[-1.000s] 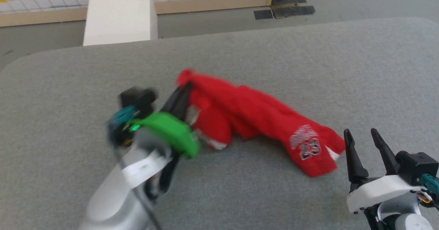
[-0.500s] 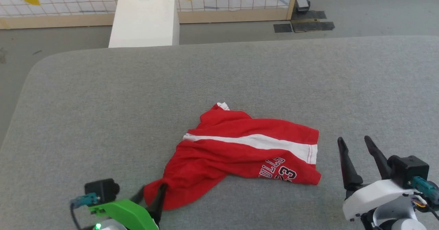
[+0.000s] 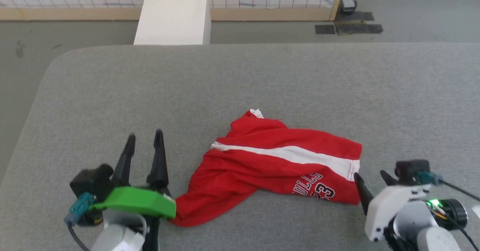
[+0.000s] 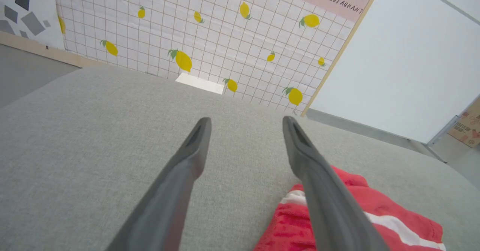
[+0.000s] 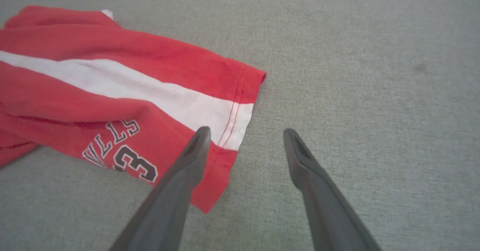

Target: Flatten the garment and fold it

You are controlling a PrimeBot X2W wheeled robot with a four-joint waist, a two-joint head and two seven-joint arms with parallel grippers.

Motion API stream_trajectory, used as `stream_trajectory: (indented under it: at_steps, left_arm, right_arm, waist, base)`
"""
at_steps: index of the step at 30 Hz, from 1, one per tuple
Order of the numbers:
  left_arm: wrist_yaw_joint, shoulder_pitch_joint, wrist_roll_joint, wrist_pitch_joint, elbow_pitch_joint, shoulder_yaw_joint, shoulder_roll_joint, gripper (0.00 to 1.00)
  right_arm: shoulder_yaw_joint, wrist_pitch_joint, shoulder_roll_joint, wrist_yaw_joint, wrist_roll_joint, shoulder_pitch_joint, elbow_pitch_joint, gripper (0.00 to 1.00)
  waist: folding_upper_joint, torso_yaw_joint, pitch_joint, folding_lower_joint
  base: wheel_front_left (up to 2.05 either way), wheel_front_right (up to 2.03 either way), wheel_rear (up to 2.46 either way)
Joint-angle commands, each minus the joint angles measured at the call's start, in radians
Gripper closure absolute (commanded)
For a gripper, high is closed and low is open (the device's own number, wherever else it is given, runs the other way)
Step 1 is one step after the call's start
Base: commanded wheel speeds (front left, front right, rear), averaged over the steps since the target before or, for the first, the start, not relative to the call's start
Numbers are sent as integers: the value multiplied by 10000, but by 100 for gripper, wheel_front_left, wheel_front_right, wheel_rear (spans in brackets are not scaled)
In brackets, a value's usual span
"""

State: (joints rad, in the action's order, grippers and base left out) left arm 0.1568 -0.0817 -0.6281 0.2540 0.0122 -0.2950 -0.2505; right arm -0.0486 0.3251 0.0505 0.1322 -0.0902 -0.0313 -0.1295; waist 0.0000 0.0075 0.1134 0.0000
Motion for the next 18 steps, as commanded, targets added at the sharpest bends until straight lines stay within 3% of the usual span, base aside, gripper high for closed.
stream_trajectory:
  at_steps: [1,10,12,18]
  left_arm:
    - [-176,-231,427,71,-20,244,257,0]
    - [-1299,-463,1887,76,321,1377,1493,0]
    - [-1479,-470,2034,76,404,1589,1630,0]
    - [-1854,-406,2342,77,646,2077,1871,0]
  right_arm:
    - [27,298,-3,-15,15,-406,-168,0]
    - [569,2666,-3,-15,718,-1402,-1301,0]
    - [700,3107,-3,-15,709,-1350,-1279,100]
    - [-502,2943,-3,-15,979,-813,-386,100]
  waist:
    - [0,142,299,0]
    - [0,405,1041,0]
    - [0,440,1077,0]
    - [0,423,921,0]
  base:
    - [0,0,0]
    - [0,0,0]
    - [0,0,0]
    - [0,0,0]
